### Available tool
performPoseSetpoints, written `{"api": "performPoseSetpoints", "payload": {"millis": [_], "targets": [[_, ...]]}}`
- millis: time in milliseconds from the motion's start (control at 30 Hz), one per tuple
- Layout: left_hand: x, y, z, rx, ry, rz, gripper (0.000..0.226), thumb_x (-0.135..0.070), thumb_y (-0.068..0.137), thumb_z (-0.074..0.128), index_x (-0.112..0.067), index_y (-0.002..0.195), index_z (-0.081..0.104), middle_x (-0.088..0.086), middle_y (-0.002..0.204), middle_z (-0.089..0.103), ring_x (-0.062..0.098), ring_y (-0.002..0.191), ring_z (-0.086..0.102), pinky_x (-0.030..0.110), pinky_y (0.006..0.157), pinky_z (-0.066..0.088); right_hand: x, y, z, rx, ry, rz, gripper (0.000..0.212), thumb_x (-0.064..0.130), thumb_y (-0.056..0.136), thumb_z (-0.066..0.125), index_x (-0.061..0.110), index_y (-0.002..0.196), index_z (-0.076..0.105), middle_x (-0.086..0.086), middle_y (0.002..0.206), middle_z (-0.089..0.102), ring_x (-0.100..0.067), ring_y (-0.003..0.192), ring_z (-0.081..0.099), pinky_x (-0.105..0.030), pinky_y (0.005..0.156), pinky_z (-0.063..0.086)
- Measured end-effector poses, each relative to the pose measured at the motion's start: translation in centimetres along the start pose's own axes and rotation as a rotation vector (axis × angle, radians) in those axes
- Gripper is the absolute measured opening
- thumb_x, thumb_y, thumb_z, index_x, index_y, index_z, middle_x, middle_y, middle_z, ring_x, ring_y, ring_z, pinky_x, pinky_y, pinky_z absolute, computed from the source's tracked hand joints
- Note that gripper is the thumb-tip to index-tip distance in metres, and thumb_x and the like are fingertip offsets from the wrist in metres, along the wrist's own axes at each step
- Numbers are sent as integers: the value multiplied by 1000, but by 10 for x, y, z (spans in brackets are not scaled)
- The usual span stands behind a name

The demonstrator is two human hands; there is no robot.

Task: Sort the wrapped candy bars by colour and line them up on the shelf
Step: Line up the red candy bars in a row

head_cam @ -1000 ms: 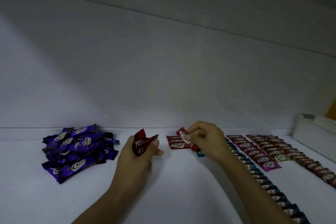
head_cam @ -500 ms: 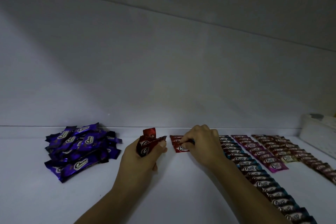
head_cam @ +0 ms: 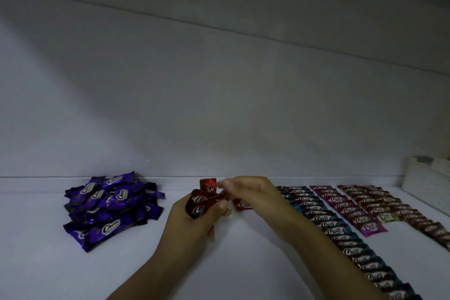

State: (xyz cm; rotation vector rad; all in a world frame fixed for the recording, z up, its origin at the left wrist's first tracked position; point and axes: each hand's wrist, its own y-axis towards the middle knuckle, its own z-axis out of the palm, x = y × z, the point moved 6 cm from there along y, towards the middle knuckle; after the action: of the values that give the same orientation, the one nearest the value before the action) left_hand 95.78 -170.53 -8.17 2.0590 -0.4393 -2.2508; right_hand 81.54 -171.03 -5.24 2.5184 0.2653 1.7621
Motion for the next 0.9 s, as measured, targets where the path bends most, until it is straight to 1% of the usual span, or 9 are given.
{"api": "performPoseSetpoints", "payload": {"millis": [67, 167, 367, 533, 600, 700, 767, 833, 900], "targets": [[-1, -1, 1, 26, -5, 11, 5, -10, 85, 68, -9, 84, 72, 5, 74, 74, 3, 43, 51, 14, 43, 41, 5, -3, 10, 49, 61, -6, 17, 34, 86, 64, 21, 83, 75, 8, 72, 69, -6, 74, 63, -18, 73, 45], [1, -2, 2, 42, 18, 4, 7, -15, 85, 67, -14, 80, 73, 2, 75, 74, 4, 43, 51, 13, 43, 40, 5, 0, 4, -52, 127, -8, 17, 22, 87, 63, 22, 72, 73, 1, 73, 67, -14, 77, 59, -30, 79, 42], [4, 0, 1, 2, 17, -42, 11, -26, 89, 60, -21, 87, 70, -2, 76, 75, 5, 43, 51, 12, 43, 40, 1, 4, -4, -95, 196, 18, 26, 15, 93, 54, 20, 72, 67, 5, 69, 67, -7, 63, 59, -26, 66, 42], [4, 1, -2, -60, -55, -101, 15, -30, 94, 53, -24, 94, 66, -2, 77, 75, 5, 38, 47, 14, 38, 36, -1, 4, -8, -147, 220, 54, 20, 12, 94, 50, 11, 81, 65, 0, 72, 71, -8, 59, 62, -24, 60, 42], [5, 2, -4, -79, -55, -123, 20, -31, 94, 51, -20, 93, 68, -3, 70, 74, 3, 36, 45, 13, 37, 34, -3, 4, -9, -146, 217, 67, 19, 11, 94, 50, 12, 82, 64, -1, 74, 72, -9, 59, 63, -23, 58, 42], [6, 2, -6, -92, -27, -122, 24, -32, 94, 52, -16, 91, 70, -6, 59, 70, 1, 35, 44, 13, 36, 33, -3, 3, -12, -168, 184, 58, 13, 7, 89, 58, 16, 96, 62, -2, 77, 72, -10, 62, 65, -21, 59, 47], [7, 1, -4, -79, 15, -87, 26, -30, 95, 52, -13, 89, 71, -9, 47, 62, 0, 34, 41, 11, 37, 32, 0, 2, -15, -167, 85, -28, 34, 6, 84, 66, 27, 110, 60, 0, 87, 71, -12, 77, 68, -21, 69, 52], [6, 0, -2, -56, 92, -34, 29, -30, 94, 53, -13, 80, 72, -11, 43, 57, -1, 35, 42, 8, 40, 31, 9, 1, -14, -115, -102, -141, 33, 8, 82, 71, 31, 105, 66, 4, 94, 70, -11, 87, 66, -23, 75, 54], [6, -1, -1, -44, 139, 1, 30, -30, 95, 53, -17, 74, 71, -14, 44, 57, -4, 39, 46, 6, 42, 31, 12, 0, -12, -54, -246, -176, 20, 7, 82, 71, 26, 89, 73, 6, 86, 71, -9, 81, 67, -23, 71, 54]]}}
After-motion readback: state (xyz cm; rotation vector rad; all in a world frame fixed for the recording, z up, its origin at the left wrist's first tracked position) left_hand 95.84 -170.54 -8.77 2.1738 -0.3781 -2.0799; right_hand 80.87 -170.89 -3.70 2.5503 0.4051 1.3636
